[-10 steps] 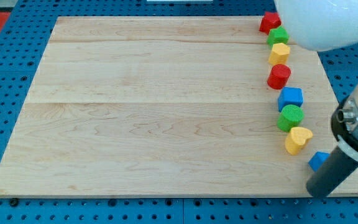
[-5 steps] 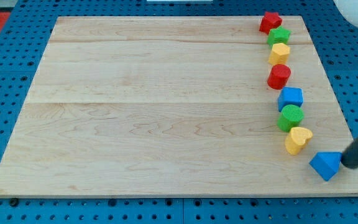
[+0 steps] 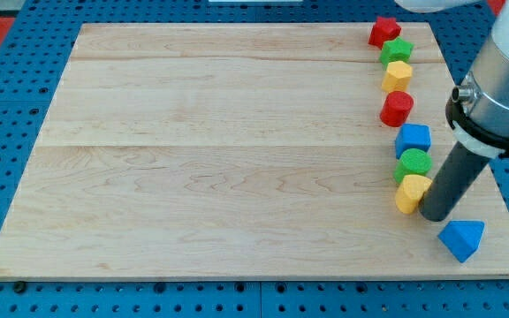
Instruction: Slide yellow heart towards left
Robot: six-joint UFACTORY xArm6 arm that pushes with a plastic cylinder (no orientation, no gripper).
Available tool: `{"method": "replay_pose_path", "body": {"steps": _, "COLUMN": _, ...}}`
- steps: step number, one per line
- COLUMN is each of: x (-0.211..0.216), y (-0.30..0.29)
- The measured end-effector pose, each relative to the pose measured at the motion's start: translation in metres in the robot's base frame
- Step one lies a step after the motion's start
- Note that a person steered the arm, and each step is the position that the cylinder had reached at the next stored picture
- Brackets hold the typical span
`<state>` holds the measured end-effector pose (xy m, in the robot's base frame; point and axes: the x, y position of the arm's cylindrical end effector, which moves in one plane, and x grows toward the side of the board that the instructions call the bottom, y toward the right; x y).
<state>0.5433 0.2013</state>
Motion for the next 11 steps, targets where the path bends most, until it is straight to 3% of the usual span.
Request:
{"method": "replay_pose_path", "body": {"steps": 2, "x": -0.021, "y": 0.031}}
{"method": "replay_pose_path", "body": {"steps": 3, "x": -0.021, "y": -0.021}}
{"method": "replay_pose_path", "body": {"steps": 4, "x": -0.04, "y": -0.023}}
{"method": "replay_pose_path", "body": {"steps": 6, "x": -0.013, "y": -0.072}}
{"method": "replay_pose_path", "body": {"steps": 9, "x": -0.013, "y": -0.2}}
{"method": "replay_pose_path", "body": {"steps": 10, "x": -0.013, "y": -0.158}}
{"method": "replay_pose_path", "body": {"steps": 11, "x": -0.035, "y": -0.079}}
